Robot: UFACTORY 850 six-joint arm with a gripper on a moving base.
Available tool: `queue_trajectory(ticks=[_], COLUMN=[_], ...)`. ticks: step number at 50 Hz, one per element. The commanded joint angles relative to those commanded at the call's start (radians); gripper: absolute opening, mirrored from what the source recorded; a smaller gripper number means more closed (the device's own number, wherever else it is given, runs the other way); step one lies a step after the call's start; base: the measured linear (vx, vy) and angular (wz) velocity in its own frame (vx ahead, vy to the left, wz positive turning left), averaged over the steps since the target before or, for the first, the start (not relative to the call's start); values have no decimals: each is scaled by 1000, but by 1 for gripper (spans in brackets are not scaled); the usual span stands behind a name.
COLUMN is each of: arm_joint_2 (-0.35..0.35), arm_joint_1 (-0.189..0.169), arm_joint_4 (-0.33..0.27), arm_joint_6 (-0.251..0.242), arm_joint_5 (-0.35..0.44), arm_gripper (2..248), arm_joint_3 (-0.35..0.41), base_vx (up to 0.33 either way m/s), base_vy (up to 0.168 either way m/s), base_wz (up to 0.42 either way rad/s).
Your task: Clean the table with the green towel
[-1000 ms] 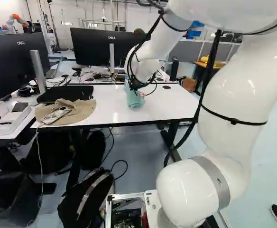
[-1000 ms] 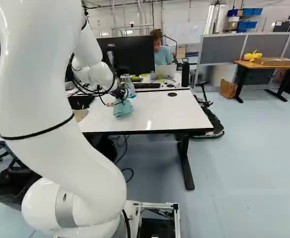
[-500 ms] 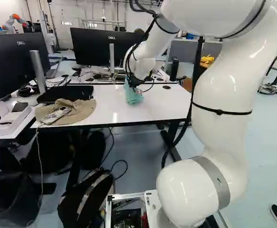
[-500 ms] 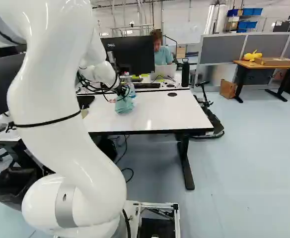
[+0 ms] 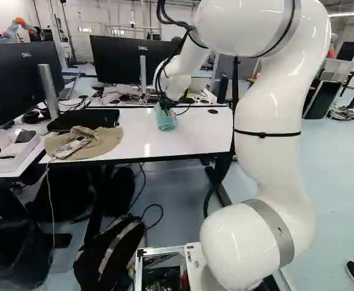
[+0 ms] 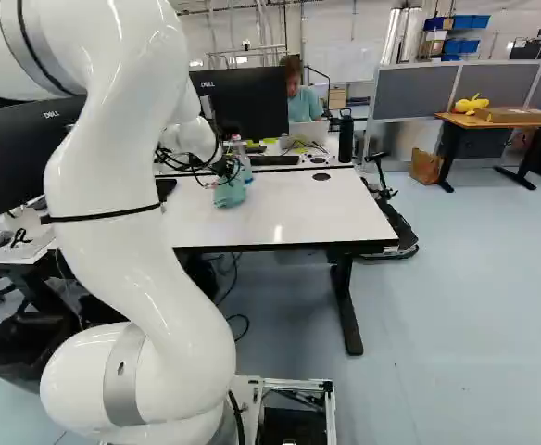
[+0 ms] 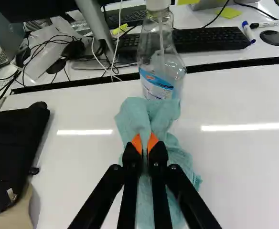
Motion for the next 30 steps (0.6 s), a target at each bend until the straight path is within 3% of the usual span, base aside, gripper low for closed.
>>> queue_trajectory(ticks=[30], arm_joint_2=[-88], arm_joint_1=[1], arm_joint_4=[0], arm_joint_6=[0], arm_joint_5=[0], arm_gripper=[34], arm_joint_3=[-37], base_vx=[0], base_vy=[0], base_wz=[0])
